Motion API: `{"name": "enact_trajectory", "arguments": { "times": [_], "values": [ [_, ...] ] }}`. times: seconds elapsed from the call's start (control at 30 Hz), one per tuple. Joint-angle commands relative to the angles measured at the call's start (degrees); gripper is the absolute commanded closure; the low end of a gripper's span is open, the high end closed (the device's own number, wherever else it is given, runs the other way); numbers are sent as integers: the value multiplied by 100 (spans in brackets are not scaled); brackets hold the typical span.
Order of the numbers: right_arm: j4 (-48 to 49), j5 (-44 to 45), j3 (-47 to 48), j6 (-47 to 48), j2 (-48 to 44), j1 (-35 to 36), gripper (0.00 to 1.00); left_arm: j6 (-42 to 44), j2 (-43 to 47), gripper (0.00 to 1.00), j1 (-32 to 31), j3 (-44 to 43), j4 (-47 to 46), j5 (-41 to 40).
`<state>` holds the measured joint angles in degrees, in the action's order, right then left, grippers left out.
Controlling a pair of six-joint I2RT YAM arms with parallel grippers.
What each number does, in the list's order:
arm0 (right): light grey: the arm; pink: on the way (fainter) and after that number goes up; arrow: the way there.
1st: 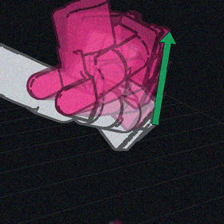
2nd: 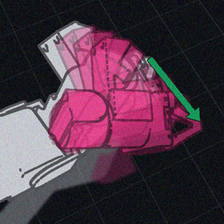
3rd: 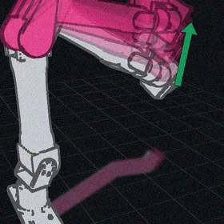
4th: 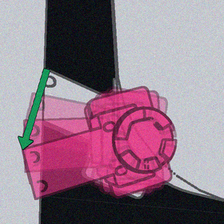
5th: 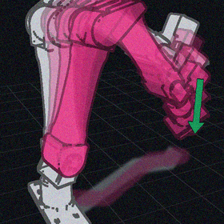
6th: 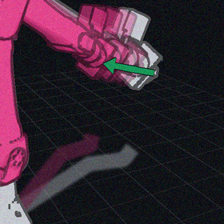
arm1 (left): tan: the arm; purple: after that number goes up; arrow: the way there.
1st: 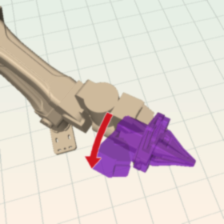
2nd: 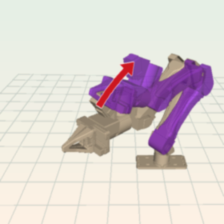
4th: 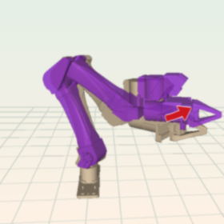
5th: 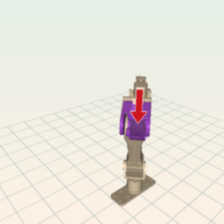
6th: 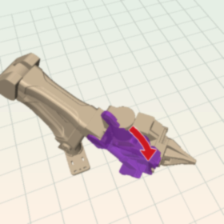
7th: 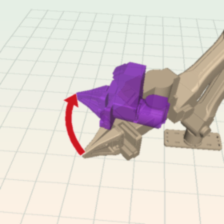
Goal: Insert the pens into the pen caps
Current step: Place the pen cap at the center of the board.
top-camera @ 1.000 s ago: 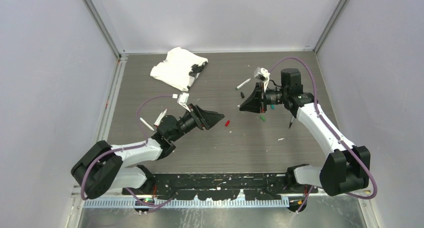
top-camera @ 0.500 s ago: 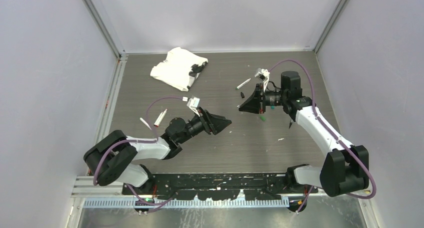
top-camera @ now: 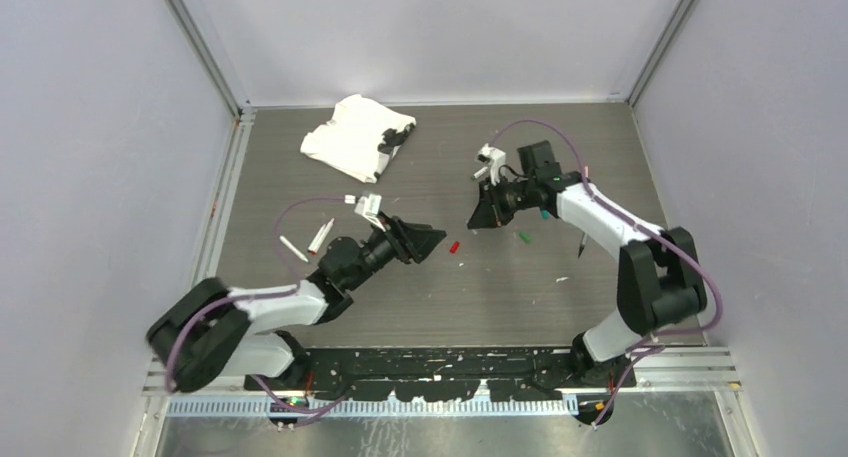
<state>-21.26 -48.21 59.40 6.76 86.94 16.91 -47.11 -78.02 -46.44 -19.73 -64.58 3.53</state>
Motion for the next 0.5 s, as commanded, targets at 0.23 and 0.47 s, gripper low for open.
{"name": "enact_trajectory", "arguments": {
  "times": [0.23,0.47],
  "values": [
    [-561,3318,622,-146,1345,958,95,1122,3466,29,108,-266,4641,-924],
    [-587,3575,680,-150,1621,1034,85,1542,3628,29,117,-1317,6097,-481]
  ]
}}
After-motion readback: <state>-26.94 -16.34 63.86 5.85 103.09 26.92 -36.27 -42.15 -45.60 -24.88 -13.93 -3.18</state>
